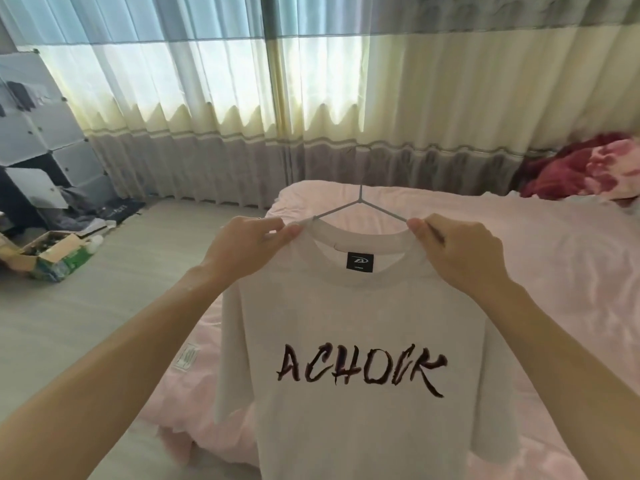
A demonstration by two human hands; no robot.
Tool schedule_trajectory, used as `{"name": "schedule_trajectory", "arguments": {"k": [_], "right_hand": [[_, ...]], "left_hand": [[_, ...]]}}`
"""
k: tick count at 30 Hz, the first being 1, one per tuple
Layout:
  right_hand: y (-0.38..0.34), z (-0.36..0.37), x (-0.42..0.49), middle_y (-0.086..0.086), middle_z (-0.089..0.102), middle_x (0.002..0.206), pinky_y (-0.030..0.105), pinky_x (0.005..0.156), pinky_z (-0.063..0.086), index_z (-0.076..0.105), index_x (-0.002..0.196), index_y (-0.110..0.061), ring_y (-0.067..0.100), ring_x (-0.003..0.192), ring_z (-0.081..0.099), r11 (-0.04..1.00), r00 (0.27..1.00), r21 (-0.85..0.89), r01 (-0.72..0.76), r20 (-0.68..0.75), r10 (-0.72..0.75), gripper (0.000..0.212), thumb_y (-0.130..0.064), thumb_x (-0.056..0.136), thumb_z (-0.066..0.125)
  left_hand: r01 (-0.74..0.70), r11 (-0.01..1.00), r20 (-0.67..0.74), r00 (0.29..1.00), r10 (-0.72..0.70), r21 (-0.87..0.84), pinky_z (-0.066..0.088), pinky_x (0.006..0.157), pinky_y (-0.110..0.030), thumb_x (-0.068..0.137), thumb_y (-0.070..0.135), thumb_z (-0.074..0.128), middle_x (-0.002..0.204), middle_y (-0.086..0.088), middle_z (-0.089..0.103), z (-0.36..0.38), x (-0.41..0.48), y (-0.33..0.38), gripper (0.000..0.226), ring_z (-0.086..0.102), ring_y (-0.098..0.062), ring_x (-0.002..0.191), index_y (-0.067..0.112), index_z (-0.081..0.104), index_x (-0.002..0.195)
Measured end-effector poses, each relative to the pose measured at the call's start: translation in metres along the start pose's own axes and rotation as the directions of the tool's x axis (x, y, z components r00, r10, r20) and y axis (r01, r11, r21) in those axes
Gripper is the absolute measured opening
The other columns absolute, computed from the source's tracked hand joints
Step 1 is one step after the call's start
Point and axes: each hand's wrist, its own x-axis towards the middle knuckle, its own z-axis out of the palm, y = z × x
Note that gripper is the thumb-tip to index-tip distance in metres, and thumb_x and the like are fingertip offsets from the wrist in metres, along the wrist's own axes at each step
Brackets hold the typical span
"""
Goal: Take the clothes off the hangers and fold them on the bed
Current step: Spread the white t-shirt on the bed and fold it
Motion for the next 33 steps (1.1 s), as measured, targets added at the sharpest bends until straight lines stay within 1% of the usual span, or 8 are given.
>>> {"name": "schedule_trajectory", "arguments": {"k": [5,8,10,13,17,22,27,33], "right_hand": [[0.051,0.102,0.097,-0.002,0.06,0.069,0.034,0.063,0.042,0.052,0.074,-0.022,0.027,0.07,0.055,0.997,0.994,-0.046,-0.056,0.087,0.06,0.053,-0.064,0.098,0.03],[0.085,0.183,0.148,-0.003,0.06,0.071,0.034,0.063,0.043,0.056,0.077,-0.021,0.025,0.071,0.056,0.989,0.968,-0.044,-0.138,0.208,0.144,0.053,-0.062,0.1,0.031],[0.109,0.237,0.168,-0.003,0.059,0.07,0.033,0.057,0.038,0.053,0.074,-0.02,0.024,0.07,0.055,0.972,0.926,-0.008,-0.234,0.301,0.226,0.053,-0.06,0.101,0.031],[0.151,0.32,0.182,-0.004,0.059,0.073,0.032,0.054,0.034,0.053,0.075,-0.021,0.022,0.073,0.056,0.935,0.853,-0.038,-0.354,0.398,0.339,0.052,-0.06,0.102,0.03],[0.197,0.416,0.175,-0.006,0.057,0.077,0.035,0.065,0.037,0.057,0.079,-0.025,0.023,0.078,0.056,0.896,0.764,-0.087,-0.435,0.491,0.418,0.048,-0.058,0.102,0.029],[0.242,0.513,0.177,-0.004,0.058,0.086,0.037,0.075,0.037,0.063,0.091,-0.023,0.023,0.084,0.054,0.904,0.756,-0.103,-0.415,0.514,0.406,0.047,-0.053,0.104,0.03],[0.275,0.594,0.196,0.004,0.063,0.096,0.039,0.081,0.037,0.054,0.081,-0.024,0.03,0.096,0.057,0.914,0.724,-0.111,-0.39,0.577,0.378,0.04,-0.049,0.105,0.034],[0.292,0.674,0.196,0.006,0.063,0.118,0.043,0.092,0.04,0.059,0.101,-0.022,0.03,0.112,0.054,0.929,0.52,-0.276,-0.246,0.772,0.367,0.038,-0.048,0.102,0.031]], "left_hand": [[0.078,0.996,0.086,0.993,-0.074,-0.04,0.033,0.057,-0.027,0.094,0.062,0.05,0.058,0.014,0.051,0.081,0.11,-0.048,0.046,0.05,-0.008,0.06,0.029,0.053,0.063],[0.134,0.99,0.18,0.976,-0.124,-0.041,0.038,0.066,-0.03,0.091,0.068,0.049,0.07,0.011,0.057,0.152,0.178,-0.087,0.041,0.056,-0.018,0.073,0.035,0.058,0.069],[0.183,0.981,0.266,0.95,-0.162,-0.058,0.044,0.071,-0.032,0.09,0.071,0.047,0.081,0.009,0.061,0.198,0.213,-0.105,0.043,0.06,-0.019,0.082,0.034,0.063,0.077],[0.289,0.95,0.393,0.892,-0.224,-0.115,0.043,0.071,-0.026,0.095,0.059,0.052,0.091,0.002,0.06,0.283,0.259,-0.132,0.037,0.056,-0.02,0.084,0.026,0.067,0.093],[0.354,0.935,0.466,0.832,-0.3,-0.03,0.044,0.077,-0.037,0.098,0.06,0.043,0.096,0.0,0.053,0.392,0.279,-0.167,0.035,0.056,-0.027,0.092,0.033,0.063,0.106],[0.413,0.909,0.441,0.806,-0.395,0.06,0.045,0.083,-0.041,0.103,0.052,0.039,0.108,-0.01,0.06,0.492,0.286,-0.199,0.038,0.057,-0.035,0.104,0.026,0.062,0.118],[0.459,0.88,0.452,0.764,-0.46,0.119,0.046,0.089,-0.043,0.103,0.05,0.039,0.112,-0.013,0.062,0.566,0.3,-0.238,0.036,0.056,-0.035,0.108,0.025,0.062,0.118],[0.464,0.858,0.57,0.653,-0.499,0.219,0.048,0.088,-0.04,0.102,0.044,0.043,0.119,-0.012,0.064,0.644,0.299,-0.28,0.035,0.057,-0.032,0.112,0.021,0.064,0.117]]}}
